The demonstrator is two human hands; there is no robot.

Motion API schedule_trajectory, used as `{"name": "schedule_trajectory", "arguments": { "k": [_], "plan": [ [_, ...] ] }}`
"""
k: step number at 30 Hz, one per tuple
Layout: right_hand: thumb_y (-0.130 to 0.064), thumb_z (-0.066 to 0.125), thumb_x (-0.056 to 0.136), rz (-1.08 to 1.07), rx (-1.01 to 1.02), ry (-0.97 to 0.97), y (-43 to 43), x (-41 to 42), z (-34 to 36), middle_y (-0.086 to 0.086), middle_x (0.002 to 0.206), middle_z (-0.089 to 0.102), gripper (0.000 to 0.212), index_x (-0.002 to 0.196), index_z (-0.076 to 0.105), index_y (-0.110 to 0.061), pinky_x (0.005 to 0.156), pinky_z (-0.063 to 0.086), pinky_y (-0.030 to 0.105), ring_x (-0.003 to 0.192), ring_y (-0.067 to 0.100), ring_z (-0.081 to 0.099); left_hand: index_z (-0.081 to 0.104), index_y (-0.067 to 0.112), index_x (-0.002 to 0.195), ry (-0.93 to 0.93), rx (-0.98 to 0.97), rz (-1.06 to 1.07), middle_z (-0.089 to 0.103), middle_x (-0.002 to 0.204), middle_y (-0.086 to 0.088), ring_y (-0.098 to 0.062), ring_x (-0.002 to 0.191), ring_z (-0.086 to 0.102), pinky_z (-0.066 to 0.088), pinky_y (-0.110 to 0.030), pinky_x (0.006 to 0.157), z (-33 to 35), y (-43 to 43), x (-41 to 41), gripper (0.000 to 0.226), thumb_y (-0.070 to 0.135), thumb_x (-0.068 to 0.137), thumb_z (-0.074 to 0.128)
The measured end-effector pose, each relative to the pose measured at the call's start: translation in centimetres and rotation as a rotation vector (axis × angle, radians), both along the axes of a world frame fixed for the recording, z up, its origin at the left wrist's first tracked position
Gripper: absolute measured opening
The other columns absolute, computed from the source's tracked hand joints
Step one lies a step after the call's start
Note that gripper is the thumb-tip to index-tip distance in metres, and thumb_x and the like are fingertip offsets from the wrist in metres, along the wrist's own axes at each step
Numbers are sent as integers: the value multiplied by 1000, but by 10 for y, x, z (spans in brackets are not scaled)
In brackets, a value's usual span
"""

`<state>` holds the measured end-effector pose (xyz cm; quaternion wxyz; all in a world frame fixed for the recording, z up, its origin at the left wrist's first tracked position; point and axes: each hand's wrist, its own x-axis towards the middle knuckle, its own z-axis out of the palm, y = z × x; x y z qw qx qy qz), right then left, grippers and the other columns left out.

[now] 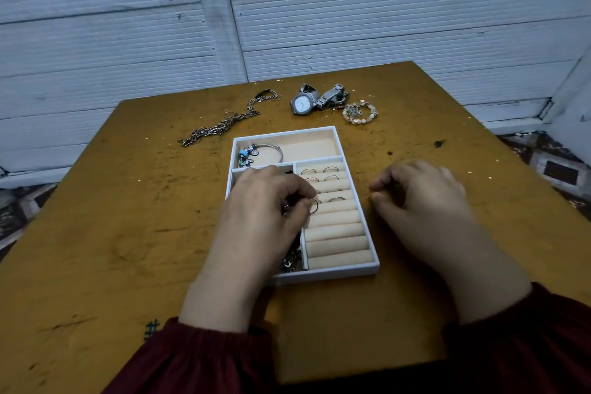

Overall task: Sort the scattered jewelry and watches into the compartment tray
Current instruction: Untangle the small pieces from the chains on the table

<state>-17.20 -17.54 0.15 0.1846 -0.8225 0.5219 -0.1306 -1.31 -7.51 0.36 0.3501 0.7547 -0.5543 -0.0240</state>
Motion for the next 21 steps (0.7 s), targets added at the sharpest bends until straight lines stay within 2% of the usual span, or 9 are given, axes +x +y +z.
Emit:
{"name": "schedule_trajectory", "arguments": {
  "k": [3, 8, 14, 18, 21],
  "plan": [
    [-38, 55, 91, 8, 6, 15, 0, 0, 0, -7, 127, 47, 25, 116, 56, -38, 101, 32, 37, 123, 18, 36, 74, 27, 85, -39, -15, -14, 64, 82, 11, -17, 89, 53, 42, -32, 76, -1, 0, -1, 11, 18, 78, 74],
    [-39, 51, 94, 32, 37, 69, -3, 3, -2, -8, 151, 32, 44, 138, 44, -38, 114, 22, 39, 141, 17, 22, 72, 29, 82, -32, 10, -26, 66, 80, 14, -14, 89, 50, 45, -36, 74, 1, 1, 1, 10, 20, 78, 74],
    [-44, 39, 98, 79, 65, 125, -3, 3, -7, -8, 159, 14, 47, 144, 28, -45, 117, 9, 44, 147, 19, 3, 73, 30, 82, -52, 56, -64, 65, 78, 13, -16, 88, 50, 46, -37, 75, 3, 3, 1, 7, 24, 78, 72],
    [-45, 38, 98, 88, 62, 128, -3, 2, -7, -9, 159, 12, 48, 144, 27, -46, 117, 9, 44, 147, 19, 2, 73, 31, 83, -61, 80, -75, 64, 81, 12, -16, 90, 50, 45, -37, 77, 4, 3, 1, 12, 22, 78, 67],
    [-45, 39, 98, 84, 62, 130, -3, 2, -6, -9, 159, 13, 48, 144, 27, -46, 117, 9, 44, 147, 19, 3, 73, 33, 83, -68, 88, -81, 63, 81, 12, -16, 90, 50, 44, -36, 77, 5, 3, 0, 15, 29, 75, 60]
  ]
}}
